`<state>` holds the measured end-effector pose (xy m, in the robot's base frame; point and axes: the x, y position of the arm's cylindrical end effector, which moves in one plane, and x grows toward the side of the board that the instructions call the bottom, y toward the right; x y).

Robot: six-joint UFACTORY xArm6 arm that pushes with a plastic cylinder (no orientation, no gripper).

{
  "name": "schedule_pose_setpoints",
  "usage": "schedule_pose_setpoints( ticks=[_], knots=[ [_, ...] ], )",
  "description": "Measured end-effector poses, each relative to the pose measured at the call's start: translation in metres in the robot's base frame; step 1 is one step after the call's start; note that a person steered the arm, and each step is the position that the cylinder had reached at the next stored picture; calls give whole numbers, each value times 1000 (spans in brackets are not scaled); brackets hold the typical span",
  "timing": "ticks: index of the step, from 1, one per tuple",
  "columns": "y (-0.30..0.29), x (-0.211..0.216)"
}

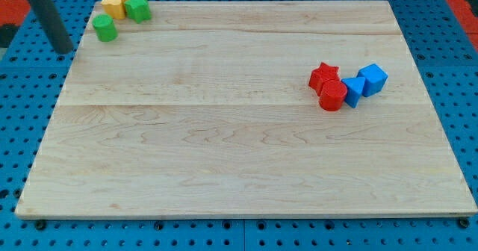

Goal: Move the red star towards the top right

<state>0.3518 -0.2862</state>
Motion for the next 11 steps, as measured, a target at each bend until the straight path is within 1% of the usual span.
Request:
schedule_pose_setpoints(
  ticks=[1, 2, 3, 6, 8, 9, 10, 11],
  knots=[
    [120, -7],
    [207, -87],
    [224, -159],
    [190, -160],
    [192, -160],
    [197, -153],
    [216, -90],
    [217, -50]
  ],
)
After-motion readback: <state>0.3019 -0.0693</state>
